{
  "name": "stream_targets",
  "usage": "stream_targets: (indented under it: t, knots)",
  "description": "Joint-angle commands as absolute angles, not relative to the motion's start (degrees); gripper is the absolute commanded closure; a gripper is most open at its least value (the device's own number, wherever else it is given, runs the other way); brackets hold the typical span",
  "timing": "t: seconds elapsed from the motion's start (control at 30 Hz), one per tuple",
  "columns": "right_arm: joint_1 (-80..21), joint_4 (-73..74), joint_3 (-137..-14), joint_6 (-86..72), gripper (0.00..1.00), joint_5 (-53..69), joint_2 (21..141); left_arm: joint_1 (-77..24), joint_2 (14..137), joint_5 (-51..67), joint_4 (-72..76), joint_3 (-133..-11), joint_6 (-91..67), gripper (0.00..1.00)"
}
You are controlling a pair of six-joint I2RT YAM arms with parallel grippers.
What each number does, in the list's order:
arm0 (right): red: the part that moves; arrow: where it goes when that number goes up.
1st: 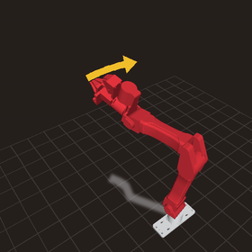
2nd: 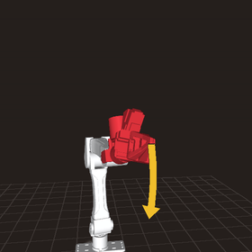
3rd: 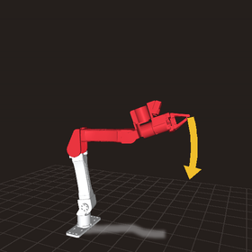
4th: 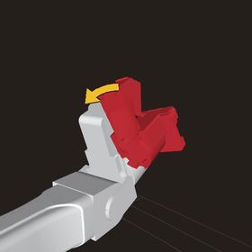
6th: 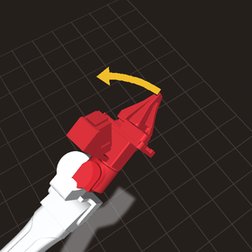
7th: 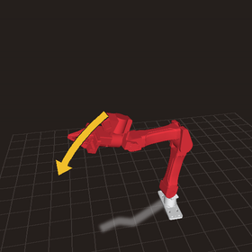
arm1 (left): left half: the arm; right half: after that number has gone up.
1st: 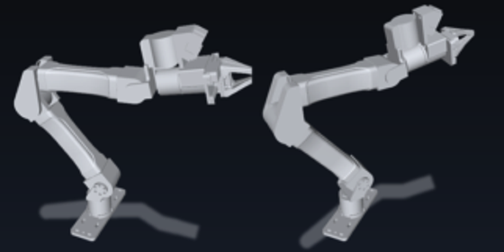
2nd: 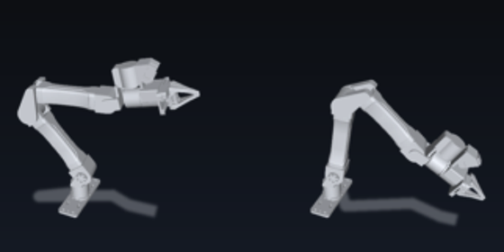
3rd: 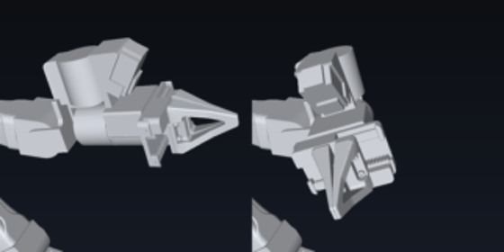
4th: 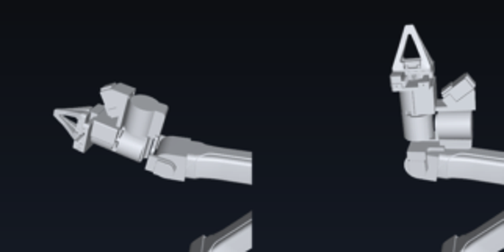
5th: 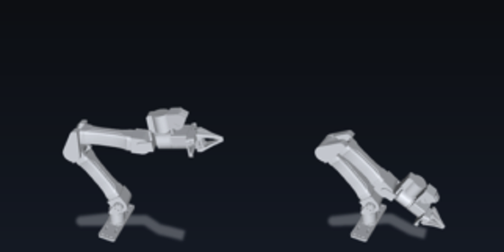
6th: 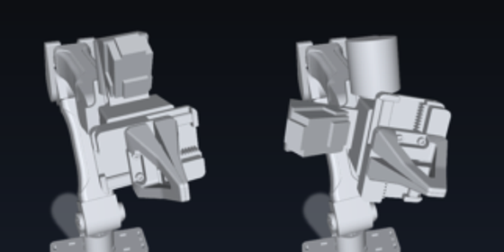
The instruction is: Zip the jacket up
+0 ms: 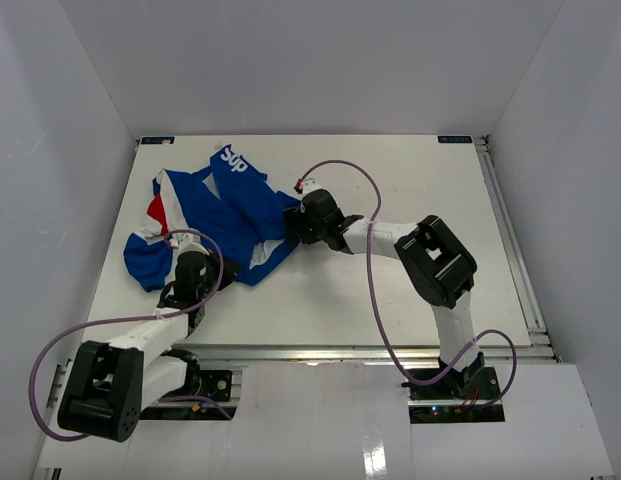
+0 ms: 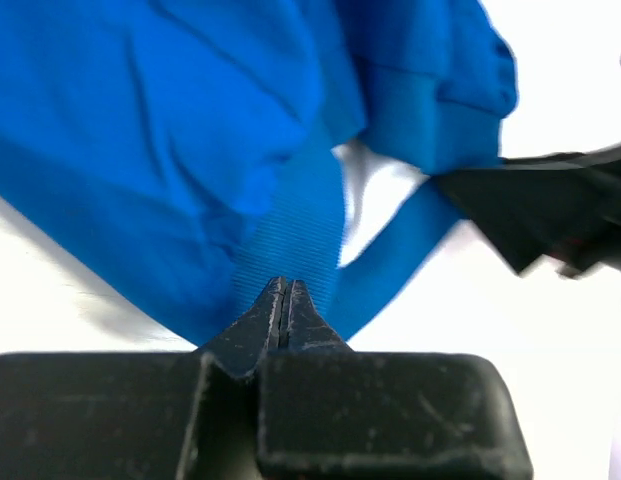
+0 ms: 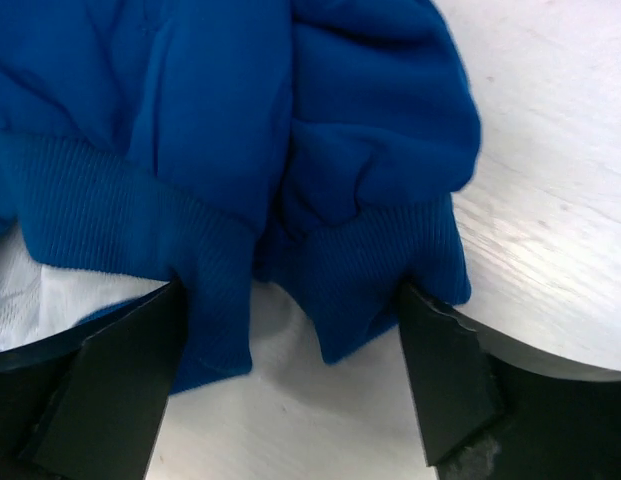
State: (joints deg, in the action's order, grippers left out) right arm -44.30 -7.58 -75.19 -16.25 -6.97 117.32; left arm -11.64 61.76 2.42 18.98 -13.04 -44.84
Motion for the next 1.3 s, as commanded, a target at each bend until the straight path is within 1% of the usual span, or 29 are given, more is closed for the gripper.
stream_targets:
  t: [0.0,0.03,0.07,0.13,0.17,0.2,0.37,0.4,0.43,0.47,0.5,0.53,0.63,0.73,0.87,0.93,0.97,1.0,1.03,1.07,1.1,1.17,1.2,1.27]
  knots:
    - [-44.8,-11.7,-79.6,-15.3,0.27,-6.4,119.3,-11.4,57.0,1.5,17.7,-12.1,-44.4,1.0]
    - [-44.6,-11.8,-79.2,-15.6,0.35,-7.6,119.3,-11.4,56.5,1.0,17.6,-11.6,-44.6,1.0]
    - [-44.3,-12.2,-78.3,-15.9,0.48,-8.4,118.9,-11.3,56.1,0.9,17.9,-11.1,-45.0,1.0]
    - [-43.1,-13.3,-76.1,-16.5,0.86,-9.1,117.6,-11.3,56.0,0.9,19.0,-9.7,-45.8,1.0]
    - [-42.5,-14.1,-74.2,-17.2,0.9,-9.7,116.5,-11.3,56.3,0.9,19.6,-9.3,-46.0,1.0]
    - [-42.0,-14.8,-71.7,-17.8,0.92,-10.1,114.9,-11.3,56.6,0.1,19.9,-9.1,-46.2,1.0]
    - [-39.6,-19.1,-56.3,-20.3,0.92,-10.5,103.6,-11.3,59.0,-1.8,20.6,-10.6,-46.0,1.0]
    - [-39.6,-20.3,-53.4,-20.9,0.92,-10.9,100.8,-11.3,59.6,-1.5,20.3,-11.3,-45.7,0.97]
    - [-39.6,-20.7,-50.3,-21.7,0.92,-11.2,97.2,-11.3,60.1,-0.6,20.4,-12.2,-45.4,0.79]
    - [-39.6,-21.3,-46.5,-22.8,0.92,-11.6,94.4,-11.3,60.6,0.7,20.8,-12.8,-44.6,0.47]
    - [-39.6,-22.7,-42.3,-24.3,0.92,-11.6,91.5,-11.3,61.4,2.5,21.4,-13.5,-44.3,0.37]
    - [-39.8,-24.5,-37.6,-26.0,0.92,-11.7,88.3,-11.3,62.3,4.3,22.1,-14.1,-44.0,0.32]
    - [-41.8,-28.4,-24.1,-30.9,0.92,-15.2,78.6,-11.3,65.6,9.6,25.1,-15.5,-41.8,0.25]
    - [-44.6,-33.1,-16.0,-34.1,0.9,-15.9,71.8,-11.3,73.7,14.9,26.4,-19.9,-39.9,0.22]
    - [-48.4,-31.6,-11.7,-36.1,0.87,-18.7,62.6,-11.3,84.5,21.0,28.2,-25.2,-39.7,0.22]
    - [-49.4,-30.8,-10.7,-35.7,0.87,-19.6,59.1,-11.4,88.0,22.6,28.6,-27.0,-39.7,0.27]
    - [-49.8,-31.1,-10.0,-35.6,0.84,-19.8,57.3,-11.3,89.2,22.8,28.4,-27.8,-39.4,0.37]
    - [-50.1,-30.9,-9.0,-35.6,0.76,-20.3,54.5,-11.3,90.4,22.3,27.0,-28.7,-38.9,0.63]
    - [-50.2,-30.1,-8.7,-35.5,0.7,-20.7,52.7,-11.3,90.2,20.5,25.3,-29.0,-38.6,0.8]
    - [-50.3,-28.9,-8.5,-35.5,0.65,-21.2,51.0,-11.3,89.6,18.3,23.9,-29.3,-38.2,0.93]
    - [-50.3,-27.3,-8.5,-35.4,0.62,-22.0,49.2,-11.3,88.4,15.6,22.8,-29.6,-37.8,1.0]
    - [-50.4,-25.2,-9.0,-34.5,0.55,-23.2,47.1,-11.3,85.7,11.7,18.9,-29.7,-36.7,1.0]
    - [-50.4,-24.4,-9.1,-34.1,0.53,-24.2,46.0,-11.3,83.8,9.0,16.5,-30.0,-35.6,0.98]
    - [-50.4,-21.3,-10.6,-33.3,0.46,-27.6,44.9,-11.3,80.8,2.9,12.5,-31.1,-34.6,0.84]
